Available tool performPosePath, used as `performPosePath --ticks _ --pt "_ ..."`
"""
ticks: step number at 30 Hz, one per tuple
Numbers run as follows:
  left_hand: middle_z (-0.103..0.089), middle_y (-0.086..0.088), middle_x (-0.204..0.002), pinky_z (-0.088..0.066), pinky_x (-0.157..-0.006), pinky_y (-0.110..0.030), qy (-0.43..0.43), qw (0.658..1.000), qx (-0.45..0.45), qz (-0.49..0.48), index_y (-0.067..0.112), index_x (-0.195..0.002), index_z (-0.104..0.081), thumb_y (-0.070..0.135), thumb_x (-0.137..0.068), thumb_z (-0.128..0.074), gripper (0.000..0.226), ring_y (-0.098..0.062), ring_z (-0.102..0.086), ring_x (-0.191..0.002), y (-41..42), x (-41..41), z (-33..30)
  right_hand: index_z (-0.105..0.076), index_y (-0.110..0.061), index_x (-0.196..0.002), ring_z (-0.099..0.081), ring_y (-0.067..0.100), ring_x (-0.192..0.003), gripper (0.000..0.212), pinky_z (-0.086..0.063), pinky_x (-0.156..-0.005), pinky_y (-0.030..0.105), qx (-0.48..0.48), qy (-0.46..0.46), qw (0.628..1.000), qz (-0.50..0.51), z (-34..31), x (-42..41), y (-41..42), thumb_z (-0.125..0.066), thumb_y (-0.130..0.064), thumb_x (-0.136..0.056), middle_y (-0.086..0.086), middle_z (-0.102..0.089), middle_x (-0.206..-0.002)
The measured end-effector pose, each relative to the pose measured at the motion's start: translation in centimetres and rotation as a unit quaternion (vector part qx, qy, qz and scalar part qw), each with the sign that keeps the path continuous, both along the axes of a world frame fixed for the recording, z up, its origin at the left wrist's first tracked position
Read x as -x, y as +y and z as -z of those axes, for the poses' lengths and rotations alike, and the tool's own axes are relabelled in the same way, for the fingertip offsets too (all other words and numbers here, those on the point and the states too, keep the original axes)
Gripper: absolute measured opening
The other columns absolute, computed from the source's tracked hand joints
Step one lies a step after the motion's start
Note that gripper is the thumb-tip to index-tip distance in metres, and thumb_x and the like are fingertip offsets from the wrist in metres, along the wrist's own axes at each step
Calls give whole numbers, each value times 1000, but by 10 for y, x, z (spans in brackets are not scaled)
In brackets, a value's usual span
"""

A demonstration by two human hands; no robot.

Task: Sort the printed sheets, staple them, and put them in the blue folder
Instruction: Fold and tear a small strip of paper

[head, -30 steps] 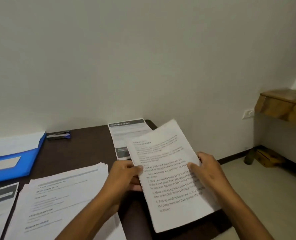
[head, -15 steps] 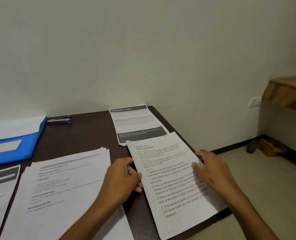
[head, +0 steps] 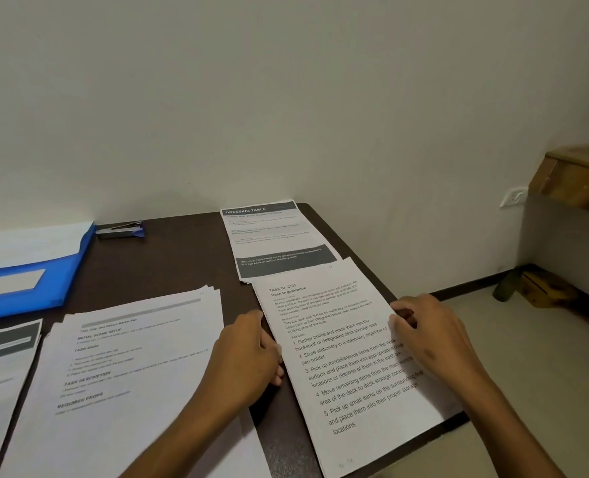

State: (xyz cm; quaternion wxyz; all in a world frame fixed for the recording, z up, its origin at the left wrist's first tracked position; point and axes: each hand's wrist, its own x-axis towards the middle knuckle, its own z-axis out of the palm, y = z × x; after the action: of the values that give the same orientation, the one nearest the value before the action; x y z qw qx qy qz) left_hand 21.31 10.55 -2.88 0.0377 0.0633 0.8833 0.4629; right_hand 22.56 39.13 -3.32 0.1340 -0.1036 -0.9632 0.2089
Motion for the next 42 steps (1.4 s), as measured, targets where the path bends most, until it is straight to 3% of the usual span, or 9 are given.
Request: performPosePath --ticks 4,13,17,21,25,30,34,37,42 --pt "-77 3 -72 -65 -69 -32 10 1000 -6 -5 26 -103 -64 -3 -99 -55 31 -13 -75 -58 1 -1 0 -72 -22 -101 -60 12 -86 8 -43 -69 27 11 8 1000 -6 0 3 -3 -64 -22 -99 -2 -64 -98" --pt "-77 3 -74 -65 -69 -31 8 999 -37 -14 31 -108 -61 3 -101 -63 29 -13 -75 -59 0 -3 4 -71 -32 -116 -60 5 -88 19 -41 -68 20 30 -2 999 -12 11 10 1 -64 -28 -99 -10 -65 -99" --pt "-77 7 -70 -63 -69 -29 -1 998 -55 -26 24 -111 -63 4 -101 -64 23 -13 -75 -58 2 -5 5 -68 -30 -106 -62 5 -84 10 -43 -67 20 71 18 997 5 7 9 0 -67 -25 -97 -10 -67 -91" --pt "-77 -2 -69 -66 -73 -42 -27 994 -96 -42 12 -100 -67 10 -102 -63 5 -19 -75 -58 3 -4 4 -68 -24 -95 -63 8 -79 6 -41 -62 23 107 7 994 24 4 14 -4 -65 -20 -97 -9 -70 -84" --pt "-78 -3 -73 -66 -71 -47 -32 991 -122 -45 10 -96 -68 24 -105 -61 18 -22 -76 -61 7 -3 0 -69 -25 -88 -70 13 -79 16 -53 -67 32 195 38 980 0 -4 15 -11 -65 -11 -96 -10 -75 -86" --pt "-76 10 -79 -66 -66 -32 132 980 -118 -89 24 -86 -69 15 -99 -68 16 -6 -75 -72 8 -2 -29 -70 -18 -101 -75 12 -84 10 -60 -73 35 329 177 927 -32 -39 -3 -26 -62 -13 -103 -6 -78 -98" --pt "-70 23 -91 -53 -72 -5 257 954 -142 -68 29 -96 -70 41 -90 -70 13 7 -69 -89 3 -7 -68 -67 -13 -113 -75 10 -99 13 -62 -75 25 414 254 872 -62 -68 -12 -30 -58 -9 -104 -5 -78 -108" --pt "-69 27 -96 -52 -73 -3 275 949 -149 -41 29 -100 -70 51 -85 -63 28 10 -69 -93 2 -11 -67 -66 -23 -113 -71 -1 -99 22 -59 -77 23 403 254 878 -52 -62 -9 -33 -57 -6 -104 -16 -76 -107" --pt "-77 22 -103 -59 -77 -12 251 953 -171 -14 26 -102 -75 23 -94 -75 9 1 -74 -97 -1 -5 -48 -64 -27 -121 -70 1 -104 22 -56 -91 35 416 234 878 -36 -41 -2 -36 -58 -14 -105 -16 -75 -113"
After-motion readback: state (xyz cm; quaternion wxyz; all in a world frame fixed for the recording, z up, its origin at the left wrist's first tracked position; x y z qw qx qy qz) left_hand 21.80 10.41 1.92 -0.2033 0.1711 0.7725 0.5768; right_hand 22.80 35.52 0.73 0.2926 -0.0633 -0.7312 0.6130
